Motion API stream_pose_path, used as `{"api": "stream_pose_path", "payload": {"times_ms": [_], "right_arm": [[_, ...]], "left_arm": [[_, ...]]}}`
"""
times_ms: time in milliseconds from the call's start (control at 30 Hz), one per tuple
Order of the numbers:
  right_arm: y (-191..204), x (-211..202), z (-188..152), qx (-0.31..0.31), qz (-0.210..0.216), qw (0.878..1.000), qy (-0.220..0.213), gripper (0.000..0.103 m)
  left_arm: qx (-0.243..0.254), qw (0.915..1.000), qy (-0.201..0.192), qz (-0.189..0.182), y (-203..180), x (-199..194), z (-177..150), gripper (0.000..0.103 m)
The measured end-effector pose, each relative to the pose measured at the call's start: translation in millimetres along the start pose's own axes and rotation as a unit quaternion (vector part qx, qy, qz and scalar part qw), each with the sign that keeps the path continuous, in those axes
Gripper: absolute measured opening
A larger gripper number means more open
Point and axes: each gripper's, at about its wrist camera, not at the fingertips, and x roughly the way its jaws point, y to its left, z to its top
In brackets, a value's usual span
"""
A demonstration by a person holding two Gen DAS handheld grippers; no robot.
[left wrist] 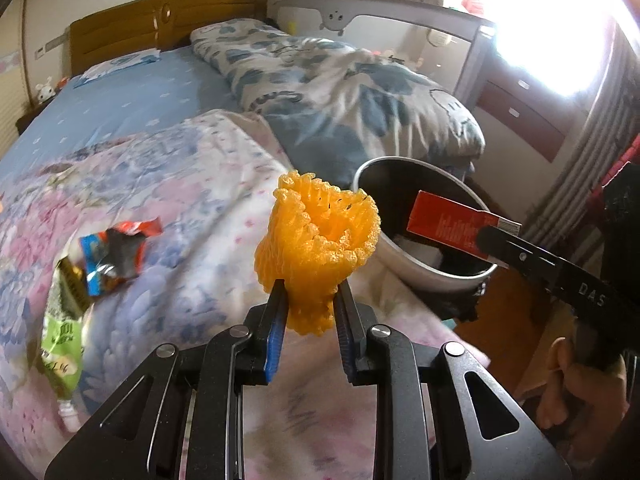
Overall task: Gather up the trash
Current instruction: 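Carry the yellow foam net and milk carton with both tools over the bin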
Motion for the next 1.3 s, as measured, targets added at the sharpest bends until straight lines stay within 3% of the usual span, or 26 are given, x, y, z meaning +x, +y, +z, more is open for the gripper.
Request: {"api": "stream_pose_path", "payload": {"times_ms": [767, 1300], "right_arm": [[-57, -18, 17, 0.032, -0.046, 0.998, -0.021, 0.050], [-76, -7, 29, 0.039, -0.058, 0.997, -0.010, 0.050]], "left_arm": [[0.059, 0.9980, 0.001, -0.024, -71, 23, 36, 0.022], [0.067, 0.9969, 0.026, -0.032, -90, 54, 49, 0.024]]}}
